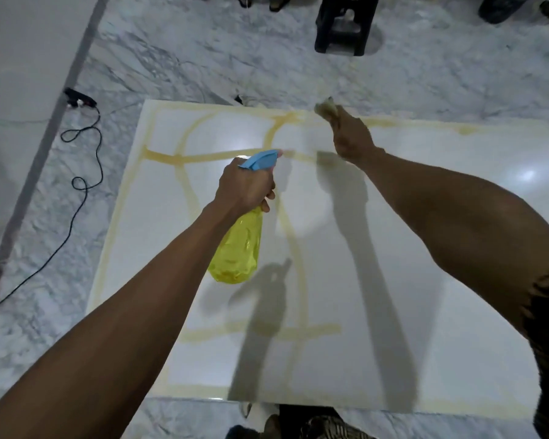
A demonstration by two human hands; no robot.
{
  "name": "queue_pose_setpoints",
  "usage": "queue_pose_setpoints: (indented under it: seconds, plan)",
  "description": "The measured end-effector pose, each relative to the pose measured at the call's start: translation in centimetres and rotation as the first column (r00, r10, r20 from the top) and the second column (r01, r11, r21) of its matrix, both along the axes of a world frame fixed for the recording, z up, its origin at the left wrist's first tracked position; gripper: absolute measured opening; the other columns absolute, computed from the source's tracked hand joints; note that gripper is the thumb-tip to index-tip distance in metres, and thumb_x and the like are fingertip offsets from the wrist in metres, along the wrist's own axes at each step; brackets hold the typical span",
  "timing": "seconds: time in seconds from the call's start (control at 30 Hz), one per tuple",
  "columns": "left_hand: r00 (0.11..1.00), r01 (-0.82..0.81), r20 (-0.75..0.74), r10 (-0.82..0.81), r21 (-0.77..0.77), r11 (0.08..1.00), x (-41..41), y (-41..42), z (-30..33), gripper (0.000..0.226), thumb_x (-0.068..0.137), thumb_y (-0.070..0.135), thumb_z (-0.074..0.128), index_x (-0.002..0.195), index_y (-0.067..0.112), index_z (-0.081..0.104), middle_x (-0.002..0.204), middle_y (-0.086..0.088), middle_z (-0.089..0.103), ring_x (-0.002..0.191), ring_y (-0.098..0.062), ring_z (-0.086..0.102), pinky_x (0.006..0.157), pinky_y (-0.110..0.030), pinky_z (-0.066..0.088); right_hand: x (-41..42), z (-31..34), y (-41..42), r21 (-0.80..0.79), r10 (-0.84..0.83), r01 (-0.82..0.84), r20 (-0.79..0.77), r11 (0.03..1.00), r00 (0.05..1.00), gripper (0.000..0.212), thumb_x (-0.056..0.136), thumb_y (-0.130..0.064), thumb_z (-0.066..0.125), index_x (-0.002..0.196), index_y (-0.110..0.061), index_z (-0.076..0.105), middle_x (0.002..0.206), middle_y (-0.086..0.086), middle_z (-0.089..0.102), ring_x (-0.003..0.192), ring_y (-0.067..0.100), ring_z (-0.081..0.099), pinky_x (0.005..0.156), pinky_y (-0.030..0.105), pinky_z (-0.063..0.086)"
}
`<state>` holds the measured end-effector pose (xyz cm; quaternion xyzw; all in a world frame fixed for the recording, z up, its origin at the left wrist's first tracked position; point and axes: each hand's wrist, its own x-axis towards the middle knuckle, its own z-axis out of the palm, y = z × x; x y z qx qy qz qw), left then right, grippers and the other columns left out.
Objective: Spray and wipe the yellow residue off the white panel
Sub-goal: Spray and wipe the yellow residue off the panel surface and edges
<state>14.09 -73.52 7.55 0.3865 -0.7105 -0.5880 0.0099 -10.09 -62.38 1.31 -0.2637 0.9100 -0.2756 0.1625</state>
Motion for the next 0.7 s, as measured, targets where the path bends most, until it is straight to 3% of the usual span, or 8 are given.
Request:
queue_pose_setpoints:
  seconds: [0.1,0.17,0.23,0.3,0.47,0.53,0.63,0.7]
  plan:
    - [1.0,-0.017,-0.004,0.017,-0.009,1.0,-2.6,-2.5,-2.4,0.045,0.096,0.011,0.05,0.109,0.047,0.074,0.072,-0.003,0.068,0.07,-0.031,0.075,0.064,-0.037,0.062,-3.9,-4.9,-3.6,0.343,0.232,-0.206,-0.038,0.917,0.972,0.066,0.097,-0.055,0.015,0.15,-0.02,0.031,0.138,0.019,0.051,0.124,0.04,0.051,0.1,0.05,0.039]
    - [1.0,-0.008,-0.009,0.008,-0.006,1.0,-3.2,-3.2,-3.3,0.045,0.098,0.009,0.049,0.112,0.044,0.073,0.072,-0.003,0.067,0.069,-0.026,0.073,0.06,-0.035,0.061,-3.4,-9.1,-3.9,0.499,0.284,-0.263,0.034,0.826,0.958,0.085,0.087,-0.069,0.006,0.157,-0.02,0.014,0.161,0.014,0.024,0.147,0.04,0.023,0.115,0.06,0.019]
    - [1.0,0.002,0.018,-0.002,0.012,1.0,-3.3,-3.5,-4.5,0.041,0.099,0.007,0.049,0.112,0.039,0.072,0.075,-0.006,0.066,0.067,-0.023,0.072,0.055,-0.033,0.059,-1.5,-12.8,-3.2,0.487,0.258,-0.255,0.064,0.835,0.964,0.071,0.1,-0.059,0.014,0.159,-0.023,0.001,0.167,0.006,-0.001,0.153,0.035,-0.001,0.12,0.06,0.001]
    - [0.999,-0.019,0.035,0.018,0.028,0.999,-2.9,-3.4,-4.4,0.033,0.101,0.008,0.051,0.108,0.03,0.074,0.078,-0.01,0.067,0.069,-0.024,0.071,0.053,-0.032,0.058,0.2,-13.7,-2.2,0.457,0.249,-0.21,-0.025,0.864,0.968,0.064,0.104,-0.051,0.016,0.159,-0.024,-0.003,0.167,0.003,-0.006,0.153,0.032,-0.007,0.118,0.058,-0.005]
    - [0.994,0.026,0.11,-0.026,0.004,1.0,-0.5,-2.2,-4.6,0.026,0.104,0.014,0.053,0.111,0.026,0.074,0.084,-0.013,0.071,0.07,-0.025,0.074,0.053,-0.03,0.059,5.5,-13.1,2.1,0.512,0.334,-0.258,-0.06,0.819,0.941,0.064,0.104,-0.051,0.015,0.159,-0.022,0.0,0.167,0.006,-0.003,0.153,0.036,-0.005,0.12,0.057,-0.003]
    - [0.993,0.043,0.113,-0.044,0.015,0.999,1.1,-1.1,-4.3,0.033,0.104,0.014,0.052,0.122,0.029,0.074,0.083,-0.012,0.07,0.069,-0.024,0.072,0.057,-0.033,0.06,9.2,-12.4,4.9,0.503,0.352,-0.294,-0.02,0.813,0.936,0.066,0.102,-0.054,0.011,0.158,-0.022,0.001,0.167,0.007,0.0,0.152,0.039,-0.003,0.12,0.058,-0.001]
    - [0.991,0.072,0.113,-0.075,0.025,0.997,3.9,0.7,-3.8,0.04,0.105,0.013,0.05,0.134,0.031,0.071,0.082,-0.011,0.069,0.072,-0.027,0.072,0.063,-0.038,0.062,15.0,-12.0,8.9,0.494,0.373,-0.32,-0.009,0.808,0.928,0.07,0.1,-0.055,0.004,0.158,-0.018,0.015,0.159,0.013,0.033,0.144,0.045,0.029,0.114,0.062,0.026]
    - [0.987,0.092,0.132,-0.095,0.026,0.995,6.4,2.4,-3.5,0.042,0.105,0.013,0.048,0.137,0.029,0.07,0.081,-0.011,0.068,0.074,-0.028,0.072,0.064,-0.038,0.062,19.1,-13.3,11.7,0.507,0.346,-0.296,-0.005,0.81,0.938,0.063,0.104,-0.051,0.006,0.151,-0.02,0.034,0.145,0.011,0.054,0.13,0.043,0.052,0.097,0.062,0.047]
